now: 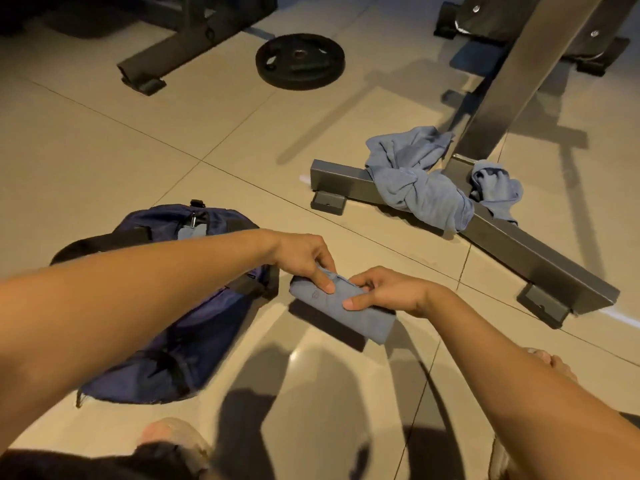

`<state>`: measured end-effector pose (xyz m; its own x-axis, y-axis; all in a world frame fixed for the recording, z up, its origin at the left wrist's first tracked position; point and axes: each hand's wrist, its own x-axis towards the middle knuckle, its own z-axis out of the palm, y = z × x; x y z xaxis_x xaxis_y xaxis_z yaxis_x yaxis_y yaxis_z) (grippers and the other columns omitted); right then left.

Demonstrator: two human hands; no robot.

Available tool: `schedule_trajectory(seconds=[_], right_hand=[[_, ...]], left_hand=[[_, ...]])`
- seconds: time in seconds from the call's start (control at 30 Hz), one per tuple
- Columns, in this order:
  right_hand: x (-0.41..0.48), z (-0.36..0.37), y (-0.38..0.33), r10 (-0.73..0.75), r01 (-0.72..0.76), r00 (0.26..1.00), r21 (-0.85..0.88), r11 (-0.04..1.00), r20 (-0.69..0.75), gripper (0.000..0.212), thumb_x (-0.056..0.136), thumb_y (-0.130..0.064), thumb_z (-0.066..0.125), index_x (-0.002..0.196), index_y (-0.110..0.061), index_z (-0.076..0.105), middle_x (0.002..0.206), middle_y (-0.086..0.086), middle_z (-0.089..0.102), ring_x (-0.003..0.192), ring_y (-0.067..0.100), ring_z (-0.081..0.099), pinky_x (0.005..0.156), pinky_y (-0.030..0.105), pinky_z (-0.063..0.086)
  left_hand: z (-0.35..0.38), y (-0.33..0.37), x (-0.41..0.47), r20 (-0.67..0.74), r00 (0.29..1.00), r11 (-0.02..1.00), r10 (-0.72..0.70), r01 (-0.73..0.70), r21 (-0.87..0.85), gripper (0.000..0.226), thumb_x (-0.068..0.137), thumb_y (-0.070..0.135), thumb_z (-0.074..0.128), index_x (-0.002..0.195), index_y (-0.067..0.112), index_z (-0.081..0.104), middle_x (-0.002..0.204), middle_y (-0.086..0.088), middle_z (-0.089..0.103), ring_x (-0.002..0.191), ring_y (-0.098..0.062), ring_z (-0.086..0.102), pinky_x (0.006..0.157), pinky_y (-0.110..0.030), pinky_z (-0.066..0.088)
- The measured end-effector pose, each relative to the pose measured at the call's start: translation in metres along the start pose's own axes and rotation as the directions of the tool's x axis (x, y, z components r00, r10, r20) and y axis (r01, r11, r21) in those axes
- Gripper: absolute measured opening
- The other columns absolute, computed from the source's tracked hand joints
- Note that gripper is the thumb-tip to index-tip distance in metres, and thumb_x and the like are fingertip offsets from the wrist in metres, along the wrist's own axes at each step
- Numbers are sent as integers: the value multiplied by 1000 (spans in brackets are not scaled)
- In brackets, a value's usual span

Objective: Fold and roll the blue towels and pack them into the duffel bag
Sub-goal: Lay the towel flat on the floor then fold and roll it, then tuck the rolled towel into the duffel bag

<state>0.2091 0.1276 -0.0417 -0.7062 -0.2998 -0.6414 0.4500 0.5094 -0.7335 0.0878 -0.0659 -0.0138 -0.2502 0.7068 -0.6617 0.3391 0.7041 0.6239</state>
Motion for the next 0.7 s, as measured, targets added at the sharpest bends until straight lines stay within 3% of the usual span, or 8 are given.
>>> schedule_trajectory(seconds=[0.1, 0.17, 0.27, 0.33, 0.43, 0.53, 0.63, 0.7], right_hand=[[-1, 4, -40, -95, 96, 995, 25, 995, -24, 59, 78, -52, 79, 112, -5, 71, 109, 32, 63, 88, 26, 58, 81, 41, 44], [5, 11, -65, -137, 137, 990, 10, 991, -14, 71, 73, -57, 79, 109, 3, 68, 98, 33, 61, 86, 24, 51, 80, 40, 39], [11, 27, -108, -184, 184, 983, -3, 983, -13, 40, 87, -37, 74, 102, 0, 73, 91, 20, 67, 83, 23, 58, 78, 40, 45], [20, 37, -134, -215, 215, 977, -11, 977, -9, 24, 94, -26, 70, 102, -5, 75, 94, 15, 72, 82, 20, 64, 77, 37, 49], [34, 52, -174, -257, 256, 966, -54, 965, -19, 17, 95, -25, 69, 101, -10, 76, 93, 12, 74, 81, 19, 65, 74, 35, 51], [57, 67, -202, -289, 281, 955, -115, 953, -60, 16, 97, -24, 65, 97, -10, 73, 85, 15, 67, 76, 17, 59, 69, 32, 46], [86, 74, -207, -294, 286, 943, -70, 956, -157, 20, 96, -31, 67, 103, -13, 72, 96, 8, 72, 80, 15, 64, 71, 30, 51], [104, 76, -202, -214, 223, 958, 28, 974, -190, 23, 93, -31, 69, 103, -11, 71, 98, 8, 74, 82, 16, 67, 72, 33, 54]], left_hand=[[-23, -8, -45, -61, 997, 990, -48, 39, -139, 32, 91, 27, 74, 120, 13, 75, 111, 2, 77, 108, -17, 71, 97, -31, 56], [-35, -18, -74, -101, 992, 982, -72, 53, -181, 33, 92, 28, 73, 121, 14, 74, 113, -1, 76, 111, -21, 70, 100, -36, 55], [-47, -36, -114, -161, 980, 968, -117, 76, -241, 30, 94, 29, 72, 118, 13, 76, 115, -7, 76, 112, -26, 69, 105, -48, 52], [-55, -45, -142, -208, 966, 958, -153, 94, -271, 26, 94, 32, 71, 108, 12, 78, 110, -9, 76, 100, -22, 70, 103, -48, 53], [-67, -53, -176, -244, 959, 987, -140, 115, -113, 34, 83, 42, 81, 105, 16, 78, 101, 1, 78, 92, -13, 71, 91, -33, 58], [-79, -74, -187, -297, 949, 993, -108, 118, 16, 40, 79, 41, 85, 111, 20, 77, 100, 6, 77, 92, -13, 71, 88, -33, 59], [-97, -105, -189, -320, 936, 990, -144, 139, -38, 36, 83, 36, 82, 113, 18, 77, 102, 4, 78, 96, -19, 72, 90, -37, 59], [-105, -125, -191, -332, 926, 983, -179, 153, -104, 31, 87, 31, 80, 114, 16, 77, 104, 2, 78, 96, -18, 72, 87, -33, 59]])
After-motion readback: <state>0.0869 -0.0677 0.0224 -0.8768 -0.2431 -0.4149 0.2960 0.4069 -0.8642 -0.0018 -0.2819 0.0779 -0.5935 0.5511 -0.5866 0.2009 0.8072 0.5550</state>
